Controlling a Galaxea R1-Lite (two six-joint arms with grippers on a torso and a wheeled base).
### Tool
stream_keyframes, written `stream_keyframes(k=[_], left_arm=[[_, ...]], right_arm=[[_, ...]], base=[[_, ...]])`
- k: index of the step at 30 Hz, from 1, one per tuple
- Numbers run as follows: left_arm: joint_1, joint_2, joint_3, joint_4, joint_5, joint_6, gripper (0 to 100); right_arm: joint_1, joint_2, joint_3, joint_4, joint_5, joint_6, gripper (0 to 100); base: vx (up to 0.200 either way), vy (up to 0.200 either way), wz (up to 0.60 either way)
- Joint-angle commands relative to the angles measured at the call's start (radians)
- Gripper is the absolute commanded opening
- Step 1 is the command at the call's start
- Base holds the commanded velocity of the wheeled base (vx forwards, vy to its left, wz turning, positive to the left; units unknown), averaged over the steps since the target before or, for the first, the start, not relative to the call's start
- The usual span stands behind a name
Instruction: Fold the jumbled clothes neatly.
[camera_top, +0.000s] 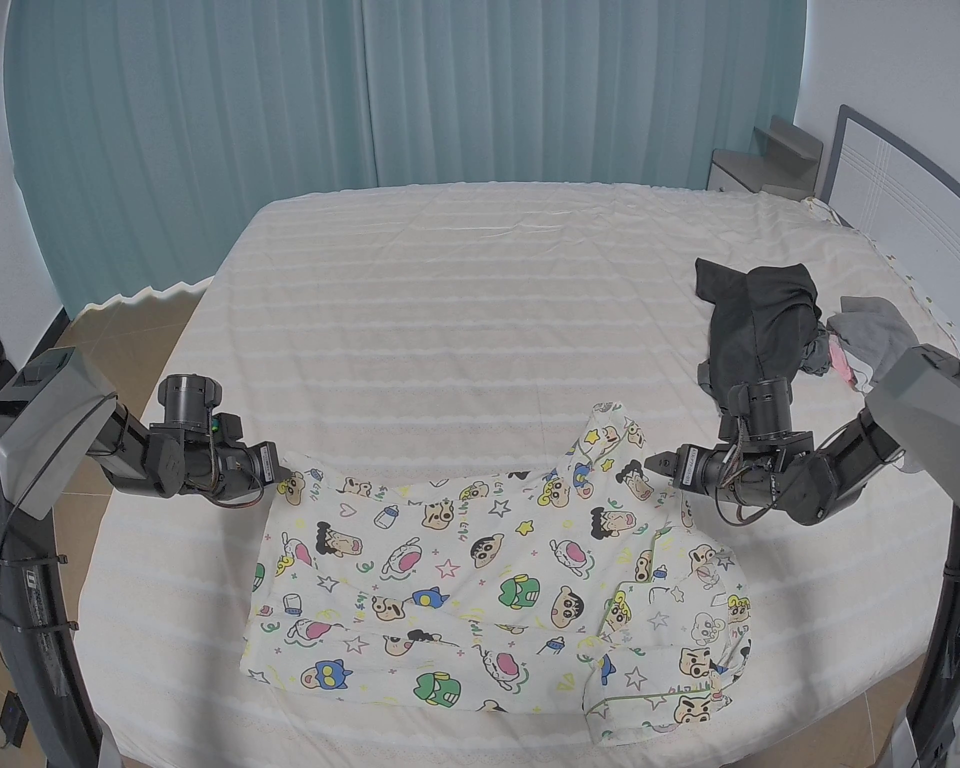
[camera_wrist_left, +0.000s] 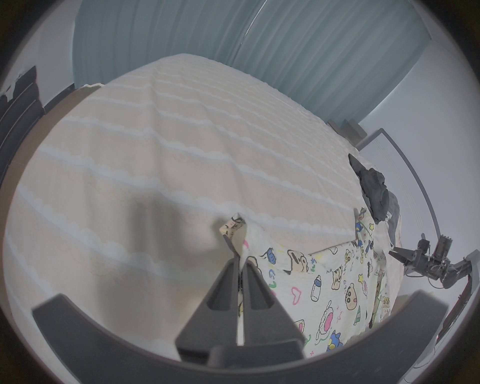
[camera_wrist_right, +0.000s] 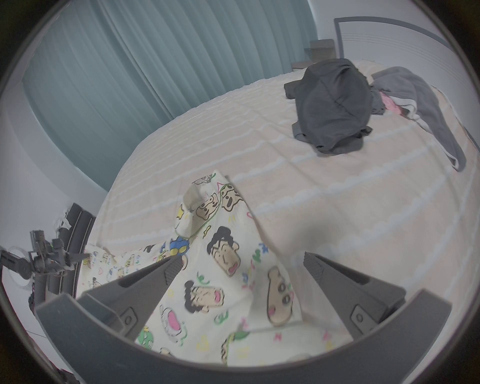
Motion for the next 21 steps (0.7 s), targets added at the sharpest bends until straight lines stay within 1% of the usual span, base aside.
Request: stream_keyframes(k=[1,3,6,9,12,14,15,17,21], left_arm=[[0.012,-0.043,0.004,-0.002,0.021,-0.007,0],[0.012,-0.049,0.007,0.000,0.022,-0.007,0],[0.020,-0.065,0.012,0.003,0.024,-0.007,0],[0.026,-0.071,0.019,0.004,0.024,-0.006,0],[0.032,-0.071,0.024,0.001,0.044,-0.006,0],[0.032,-0.071,0.024,0.001,0.044,-0.006,0],[0.032,-0.065,0.026,0.000,0.049,-0.006,0],[0.032,-0.065,0.026,0.001,0.049,-0.007,0],[0.031,-0.065,0.026,0.001,0.049,-0.007,0]], right_arm=[[-0.028,0.156,-0.137,0.011,0.033,-0.056,100],[-0.038,0.176,-0.201,0.075,0.052,-0.086,100],[-0.051,0.198,-0.286,0.156,0.075,-0.088,100],[-0.057,0.216,-0.324,0.172,0.099,-0.091,100],[-0.066,0.240,-0.364,0.175,0.139,-0.091,100],[-0.066,0.240,-0.364,0.175,0.139,-0.091,100],[-0.066,0.245,-0.368,0.175,0.196,-0.091,100],[-0.064,0.248,-0.375,0.175,0.225,-0.089,100],[-0.057,0.277,-0.421,0.184,0.234,-0.088,100]], base=[[0.000,0.000,0.00],[0.000,0.000,0.00],[0.000,0.000,0.00],[0.000,0.000,0.00],[0.000,0.000,0.00],[0.000,0.000,0.00],[0.000,0.000,0.00],[0.000,0.000,0.00],[0.000,0.000,0.00]])
